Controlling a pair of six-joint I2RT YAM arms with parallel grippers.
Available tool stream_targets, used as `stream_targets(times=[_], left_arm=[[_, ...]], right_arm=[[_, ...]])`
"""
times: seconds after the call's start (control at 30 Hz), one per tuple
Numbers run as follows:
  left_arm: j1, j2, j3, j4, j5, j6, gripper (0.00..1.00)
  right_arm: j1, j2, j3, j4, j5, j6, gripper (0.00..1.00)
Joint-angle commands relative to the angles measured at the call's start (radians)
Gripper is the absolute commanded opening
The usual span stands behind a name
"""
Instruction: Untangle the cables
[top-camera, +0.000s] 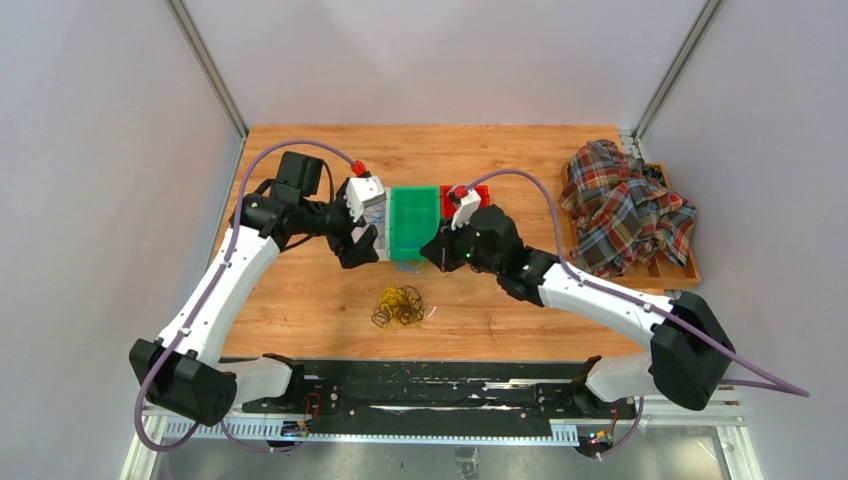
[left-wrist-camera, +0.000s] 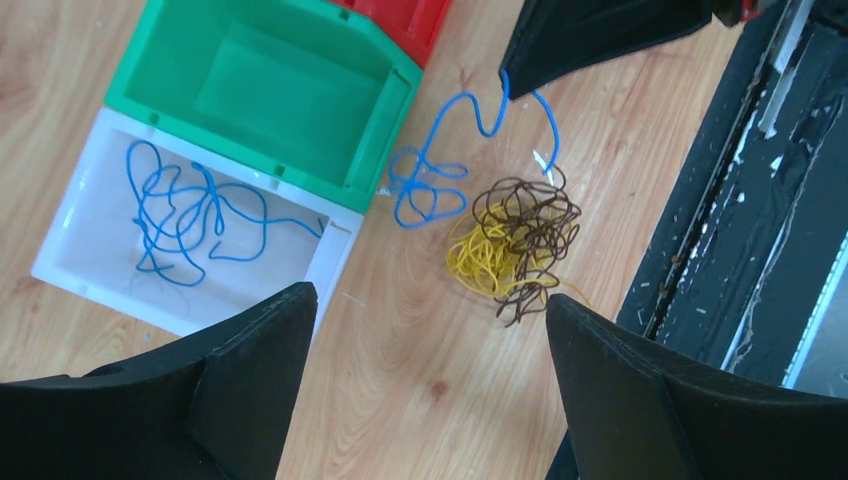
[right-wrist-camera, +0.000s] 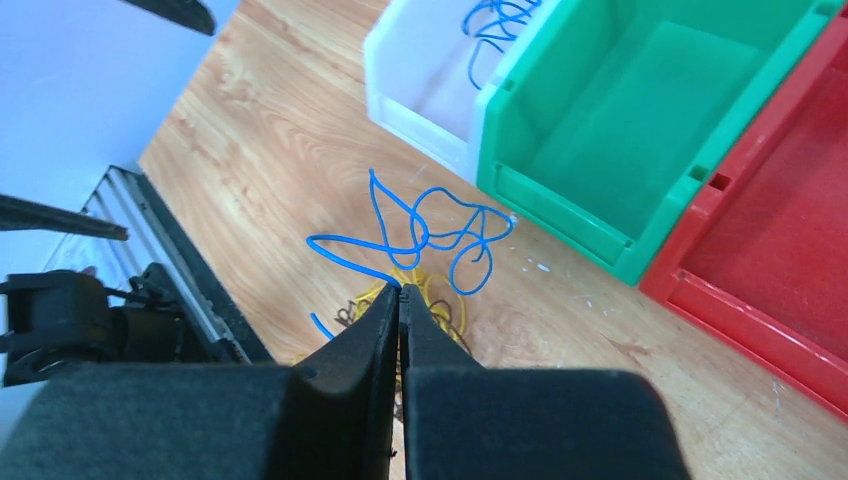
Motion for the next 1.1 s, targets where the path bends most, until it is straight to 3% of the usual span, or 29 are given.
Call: stream_targets(times=[0.0,0.43,0.6,0.7,0.93,1.0,1.07], left_arm=[[-0.012,-0.006,0.074,0.003,0.062,0.0,0.92],[-0.061,0.001,0.075,0.005,0.011,0.034,0.93],[-0.063,-0.006,0.073,0.015,0.029,0.04,0.85],[-0.062,-0.008,0.06,0.015,0.07,0.049,0.72],[-0.061,-0.001,0.068,0.035,0.017,0.045,0.1],[-0.062,-0.01,0.059,0.081,-0.037,0.021,0.01],[-0.062,-0.017,0.048,0.14,-0.097,-0.013,0.01]], right_arm=[[-0.013,-0.047,0.069,-0.03,-0.1,-0.034,0.01],[-0.012,-0.067,0.195,-0.007,-0.25,0.006,0.0],[-0.012,-0.071,0.195,0.022,-0.317,0.075,0.01],[-0.013,-0.08,0.167,0.055,-0.319,0.106,0.01],[-0.026,-0.087,0.132,0.11,-0.316,0.159,0.01],[-0.033,-0.086,0.131,0.104,-0.311,0.168,0.0],[-0.035,-0.086,0.126,0.104,-0.297,0.172,0.01]])
